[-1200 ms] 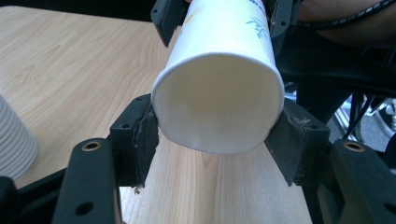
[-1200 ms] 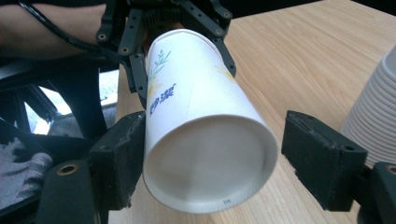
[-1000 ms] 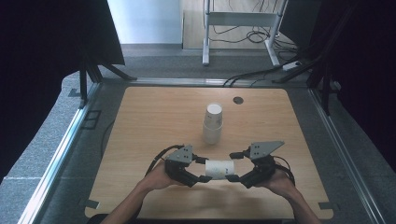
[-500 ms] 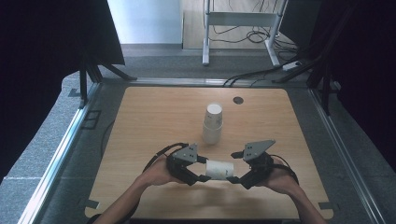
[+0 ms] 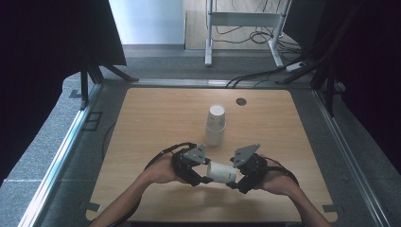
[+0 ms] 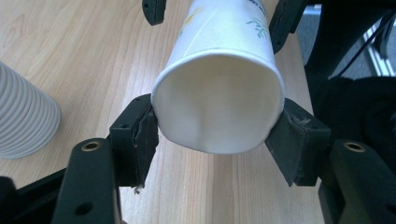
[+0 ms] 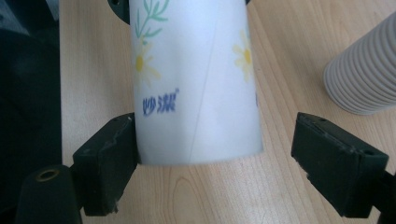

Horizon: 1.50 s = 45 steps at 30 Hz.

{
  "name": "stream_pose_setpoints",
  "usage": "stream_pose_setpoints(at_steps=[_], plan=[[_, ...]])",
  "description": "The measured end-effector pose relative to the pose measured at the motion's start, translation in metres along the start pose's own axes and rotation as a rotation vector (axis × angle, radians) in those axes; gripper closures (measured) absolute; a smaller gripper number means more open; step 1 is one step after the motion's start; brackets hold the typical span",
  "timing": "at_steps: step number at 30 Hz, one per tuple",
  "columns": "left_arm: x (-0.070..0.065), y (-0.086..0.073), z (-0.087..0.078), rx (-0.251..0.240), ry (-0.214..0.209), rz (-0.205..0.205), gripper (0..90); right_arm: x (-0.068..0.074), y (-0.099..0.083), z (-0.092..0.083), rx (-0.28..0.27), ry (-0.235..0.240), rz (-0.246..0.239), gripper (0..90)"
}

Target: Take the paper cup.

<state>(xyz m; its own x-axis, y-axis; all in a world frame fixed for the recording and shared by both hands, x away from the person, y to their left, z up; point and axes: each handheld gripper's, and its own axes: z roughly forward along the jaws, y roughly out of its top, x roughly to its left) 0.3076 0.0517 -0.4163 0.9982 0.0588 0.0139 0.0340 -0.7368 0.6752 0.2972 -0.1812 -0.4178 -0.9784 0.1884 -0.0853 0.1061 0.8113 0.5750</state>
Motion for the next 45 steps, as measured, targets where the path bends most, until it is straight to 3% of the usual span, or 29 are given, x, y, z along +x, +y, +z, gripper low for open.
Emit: stream_pose_setpoints(at_steps=[8, 15, 26, 34, 45], plan=[[0.0, 0.009, 0.007, 0.093, 0.027, 0.03, 36.4, 0.004, 0.01, 0.013, 0.076, 0.013, -0.041, 17.7], [-0.001, 0.016, 0.011, 0.112, 0.031, 0.05, 36.4, 0.005, 0.016, 0.023, 0.133, 0.0, -0.07, 20.9], [0.0, 0.02, 0.015, 0.151, 0.039, 0.071, 36.3, 0.005, 0.018, 0.03, 0.176, -0.006, -0.103, 27.6], [0.0, 0.022, 0.018, 0.172, 0.034, 0.082, 36.2, 0.007, 0.019, 0.033, 0.205, 0.008, -0.1, 35.2], [0.0, 0.024, 0.019, 0.171, 0.028, 0.088, 36.1, 0.007, 0.018, 0.032, 0.215, 0.011, -0.085, 37.2]])
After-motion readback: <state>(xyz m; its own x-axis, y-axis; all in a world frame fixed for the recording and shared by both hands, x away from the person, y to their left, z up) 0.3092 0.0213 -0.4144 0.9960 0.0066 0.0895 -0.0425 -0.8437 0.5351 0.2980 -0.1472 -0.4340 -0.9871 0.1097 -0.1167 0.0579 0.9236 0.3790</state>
